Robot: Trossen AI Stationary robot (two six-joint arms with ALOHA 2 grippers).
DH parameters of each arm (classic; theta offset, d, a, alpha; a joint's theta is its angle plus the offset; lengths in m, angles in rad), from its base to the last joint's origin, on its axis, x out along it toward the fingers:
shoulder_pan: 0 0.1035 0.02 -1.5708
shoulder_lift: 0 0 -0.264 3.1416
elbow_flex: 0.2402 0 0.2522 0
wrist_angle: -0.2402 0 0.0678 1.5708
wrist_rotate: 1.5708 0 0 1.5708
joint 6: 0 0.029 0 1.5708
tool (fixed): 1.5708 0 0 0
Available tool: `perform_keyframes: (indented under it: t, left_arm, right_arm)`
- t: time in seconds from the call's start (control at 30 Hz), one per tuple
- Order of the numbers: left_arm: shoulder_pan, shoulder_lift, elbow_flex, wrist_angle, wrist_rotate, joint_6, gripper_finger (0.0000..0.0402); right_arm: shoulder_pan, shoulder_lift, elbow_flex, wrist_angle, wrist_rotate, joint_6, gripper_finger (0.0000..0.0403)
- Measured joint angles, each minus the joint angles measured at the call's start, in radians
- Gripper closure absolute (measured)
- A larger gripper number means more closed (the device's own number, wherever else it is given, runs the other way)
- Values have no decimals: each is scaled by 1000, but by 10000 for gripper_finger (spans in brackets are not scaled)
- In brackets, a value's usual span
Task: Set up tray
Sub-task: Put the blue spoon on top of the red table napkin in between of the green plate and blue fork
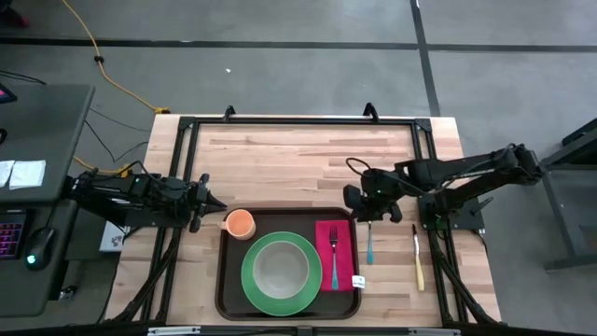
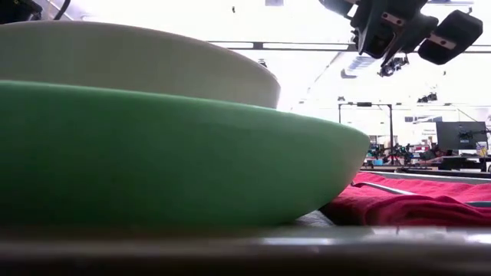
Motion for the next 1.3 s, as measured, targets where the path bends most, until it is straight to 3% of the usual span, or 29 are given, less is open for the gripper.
perform_keyframes:
  t: [0.37, 0.6, 0.93, 1.13, 1.3]
  left_arm:
    - [0, 0, 0, 107, 20, 102, 328]
    - [0, 0, 0, 227, -43, 199, 328]
    - [0, 0, 0, 240, -104, 241, 328]
    - [0, 0, 0, 239, -139, 255, 328]
    - [0, 0, 0, 239, -140, 257, 328]
  right_arm:
    - [0, 0, 0, 3, 14, -95, 295]
    - [0, 0, 0, 4, 14, -151, 295]
    - [0, 0, 0, 3, 48, -271, 295]
    - [6, 0, 0, -22, 57, -284, 295]
    - [23, 0, 0, -153, 59, -215, 295]
